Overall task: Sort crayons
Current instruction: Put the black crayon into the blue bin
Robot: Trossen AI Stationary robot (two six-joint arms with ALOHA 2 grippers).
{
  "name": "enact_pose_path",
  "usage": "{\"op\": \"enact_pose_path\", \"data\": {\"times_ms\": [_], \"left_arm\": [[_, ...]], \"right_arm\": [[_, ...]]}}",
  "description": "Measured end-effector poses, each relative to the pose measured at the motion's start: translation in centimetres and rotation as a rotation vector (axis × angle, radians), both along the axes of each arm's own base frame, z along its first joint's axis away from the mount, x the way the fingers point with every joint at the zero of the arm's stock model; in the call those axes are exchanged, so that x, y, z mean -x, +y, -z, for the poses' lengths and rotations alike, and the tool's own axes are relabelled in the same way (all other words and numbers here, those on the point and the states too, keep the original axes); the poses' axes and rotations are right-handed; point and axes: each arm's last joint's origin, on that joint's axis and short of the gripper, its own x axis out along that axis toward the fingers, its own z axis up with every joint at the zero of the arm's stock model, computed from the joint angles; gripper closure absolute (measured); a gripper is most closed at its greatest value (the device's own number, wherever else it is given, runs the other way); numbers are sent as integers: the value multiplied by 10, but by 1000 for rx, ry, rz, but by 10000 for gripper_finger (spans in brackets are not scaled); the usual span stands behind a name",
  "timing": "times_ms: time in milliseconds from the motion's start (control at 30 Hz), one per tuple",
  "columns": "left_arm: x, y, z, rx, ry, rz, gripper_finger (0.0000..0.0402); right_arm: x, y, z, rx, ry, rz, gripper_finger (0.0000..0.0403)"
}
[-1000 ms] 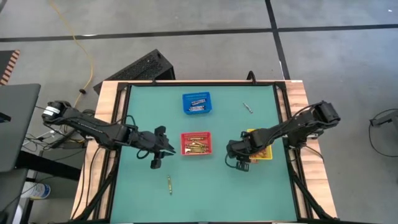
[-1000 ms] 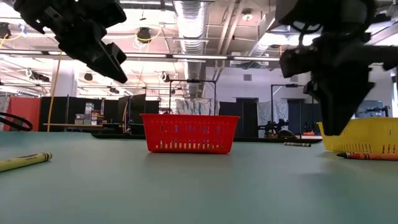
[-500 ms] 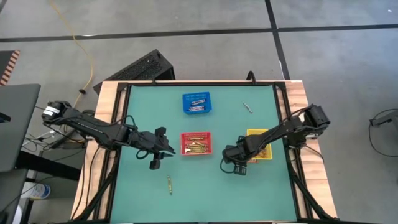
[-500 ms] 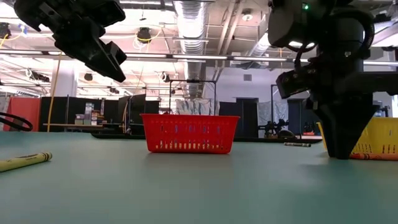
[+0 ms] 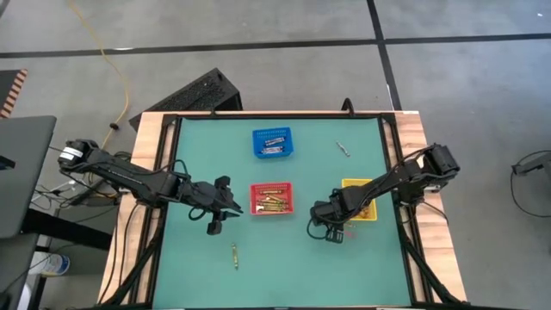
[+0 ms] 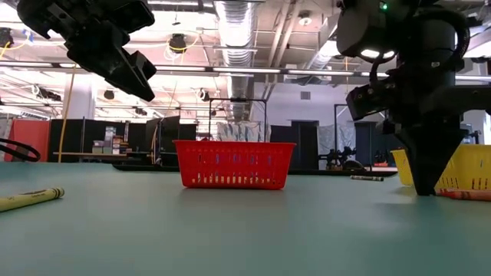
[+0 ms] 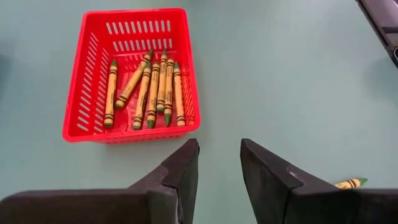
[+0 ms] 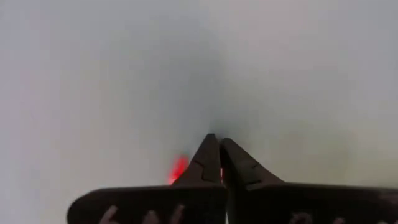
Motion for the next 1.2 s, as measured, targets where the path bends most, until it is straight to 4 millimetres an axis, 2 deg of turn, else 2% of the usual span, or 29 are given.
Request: {"op": "enact_pose_path", "data": {"times_ms": [167, 400, 533, 633, 733, 933, 1067, 1200], "left_arm": [[0, 0, 0, 4, 1, -3, 294], [0, -1, 0, 13, 4, -5, 294], [3, -6, 2, 22, 25, 12, 294], [6, -14, 3, 46, 46, 27, 294], [12, -28, 7, 83, 55, 64, 294], [34, -52, 35, 158, 83, 124, 294], [44, -57, 49, 184, 42, 90, 294], [51, -59, 57, 181, 47, 78, 294]], "right_arm": [[-1, -2, -12, 45, -68, -58, 402], [-33, -16, -72, 175, -368, -187, 403], [-59, -41, -111, 292, -638, -240, 403], [-77, -75, -129, 386, -803, -235, 403], [-91, -116, -132, 431, -885, -206, 403], [-117, -193, -121, 389, -958, -111, 403], [-130, -223, -115, 393, -870, -56, 399], [-138, -241, -111, 354, -726, -29, 376]]}}
